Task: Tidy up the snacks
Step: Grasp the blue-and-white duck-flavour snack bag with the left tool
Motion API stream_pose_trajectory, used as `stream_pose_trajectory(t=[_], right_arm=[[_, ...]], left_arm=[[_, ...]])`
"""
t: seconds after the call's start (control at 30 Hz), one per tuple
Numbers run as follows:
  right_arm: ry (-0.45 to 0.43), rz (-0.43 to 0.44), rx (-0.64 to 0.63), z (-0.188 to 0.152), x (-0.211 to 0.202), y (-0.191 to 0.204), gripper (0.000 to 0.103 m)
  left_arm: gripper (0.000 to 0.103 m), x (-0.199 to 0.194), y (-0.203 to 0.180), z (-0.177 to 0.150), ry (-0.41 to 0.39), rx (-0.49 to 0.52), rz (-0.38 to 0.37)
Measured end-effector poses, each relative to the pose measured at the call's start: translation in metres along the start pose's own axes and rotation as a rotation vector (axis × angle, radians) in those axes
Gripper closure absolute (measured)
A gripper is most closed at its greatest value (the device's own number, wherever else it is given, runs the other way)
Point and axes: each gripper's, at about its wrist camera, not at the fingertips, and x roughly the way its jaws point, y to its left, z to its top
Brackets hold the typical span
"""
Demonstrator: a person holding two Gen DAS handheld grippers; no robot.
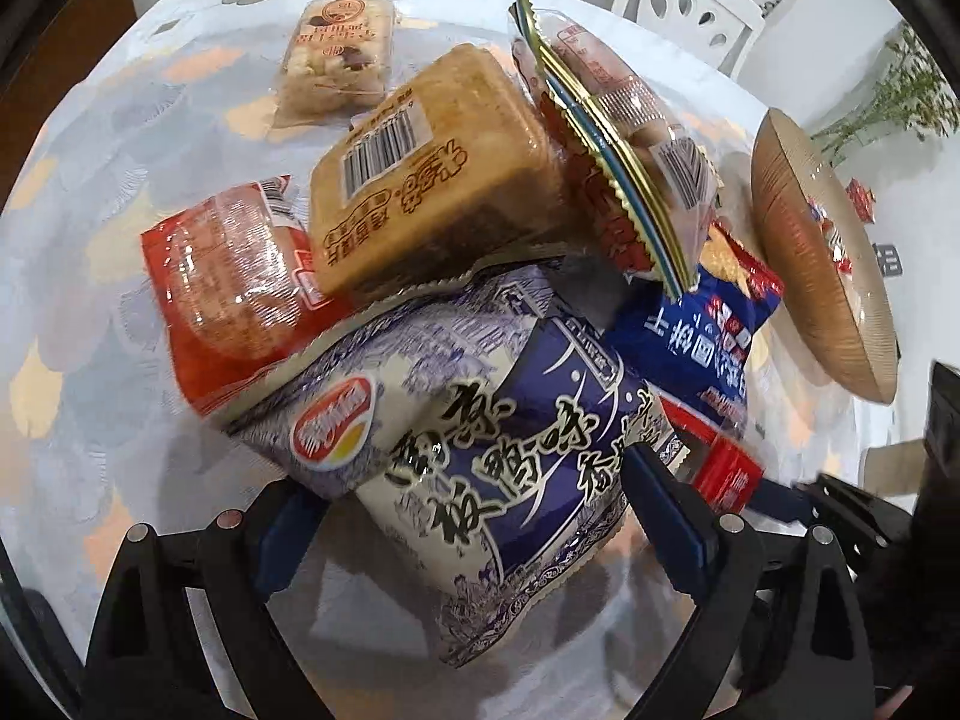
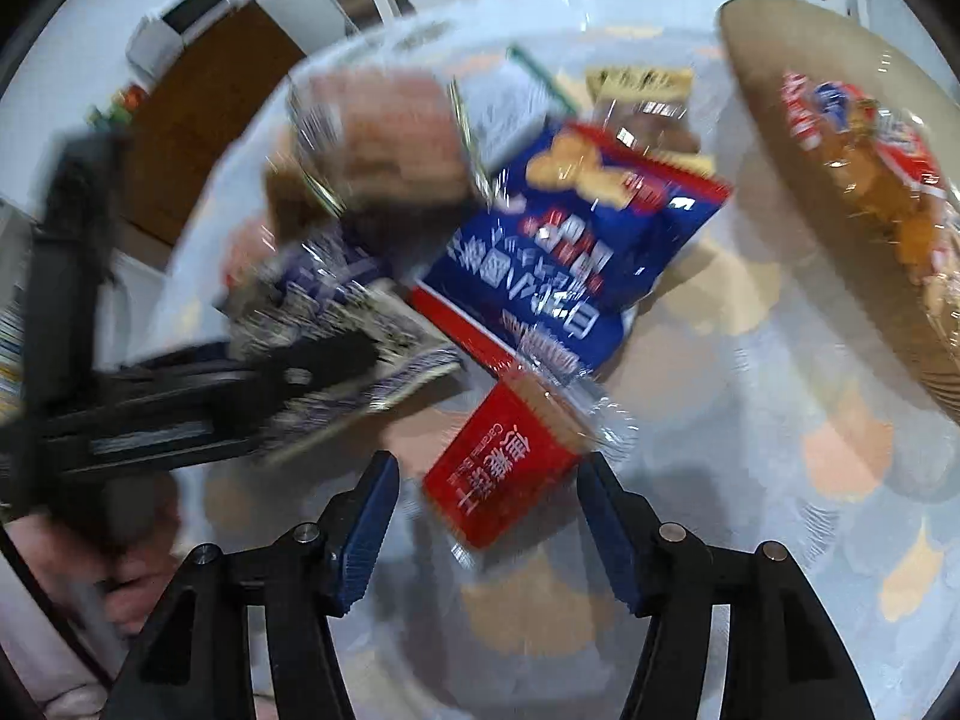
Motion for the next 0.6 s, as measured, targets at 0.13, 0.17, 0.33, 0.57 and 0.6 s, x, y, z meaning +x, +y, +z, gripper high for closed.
stream_pose_trajectory(t=[0.13,0.17,0.33,0.57,0.6], right_arm=[[-0.052,-0.067,-0.032,-0.003,-0.004,0.001,0.061],[-0.069,-0.069,-0.011,-0.006,-0.008,-0.005,0.067],[-0.123,-0.055,0.103,-0.014,-0.020,-0.050,0.067],[-0.219,-0.078,-0.139,-0.028,-0.012,-0.026,0.042],[-0.213,-0.127,-0.199,-0.030,-0.008,-0.017,0.035]], left_arm=[[0.008,-0.007,0.014,-0.013,-0.017,0.004,0.019],[0.008,-0.010,0.018,-0.016,-0.022,-0.008,0.025],[0.008,-0.014,0.041,-0.027,-0.049,-0.049,0.018],[0.000,0.000,0.014,-0.047,-0.027,0.171,0.218],[0.000,-0.001,0.013,-0.049,-0.031,0.179,0.218]])
